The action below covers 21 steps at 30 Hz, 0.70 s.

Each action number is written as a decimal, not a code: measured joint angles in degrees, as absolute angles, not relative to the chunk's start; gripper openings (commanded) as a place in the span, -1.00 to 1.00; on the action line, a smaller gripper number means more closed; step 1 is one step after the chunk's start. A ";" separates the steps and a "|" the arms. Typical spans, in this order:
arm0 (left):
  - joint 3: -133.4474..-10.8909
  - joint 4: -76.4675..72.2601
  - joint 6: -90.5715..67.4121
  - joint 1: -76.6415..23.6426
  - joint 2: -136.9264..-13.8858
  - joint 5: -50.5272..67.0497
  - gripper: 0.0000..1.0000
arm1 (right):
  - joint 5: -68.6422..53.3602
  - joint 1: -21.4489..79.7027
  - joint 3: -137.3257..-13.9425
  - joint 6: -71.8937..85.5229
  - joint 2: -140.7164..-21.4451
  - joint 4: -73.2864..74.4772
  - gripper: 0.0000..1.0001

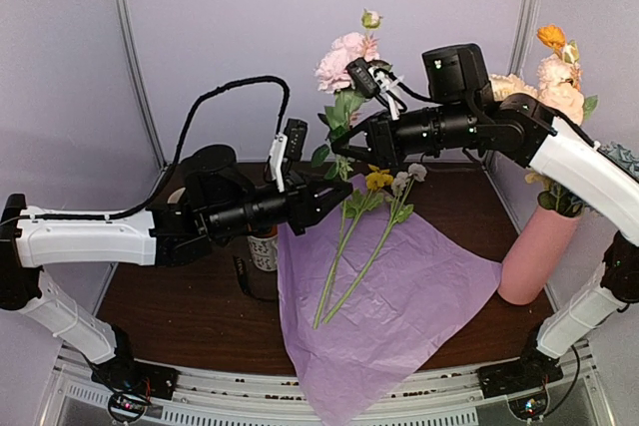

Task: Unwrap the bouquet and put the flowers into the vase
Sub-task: Pass from the left arm to the right, then place the fake flower in the vase.

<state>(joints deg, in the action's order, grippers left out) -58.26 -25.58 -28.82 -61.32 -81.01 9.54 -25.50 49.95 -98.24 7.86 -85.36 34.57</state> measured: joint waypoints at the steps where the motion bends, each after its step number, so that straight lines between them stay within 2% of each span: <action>1: -58.26 -25.39 -28.75 -61.36 -81.01 9.39 -0.05 | -25.71 50.02 -98.24 7.51 -85.41 34.54 -1.00; 5: -58.26 -24.43 -28.36 -61.63 -81.03 8.29 0.08 | -26.15 49.93 -98.45 6.15 -85.41 34.81 -1.00; 12: -58.46 -21.17 -27.94 -61.63 -83.42 7.75 0.10 | -27.14 49.41 -105.25 -0.78 -83.83 37.95 -1.00; 21: -59.94 -17.85 -27.97 -61.63 -89.65 8.80 0.09 | -22.65 48.25 -131.66 -12.97 -83.09 38.76 -1.00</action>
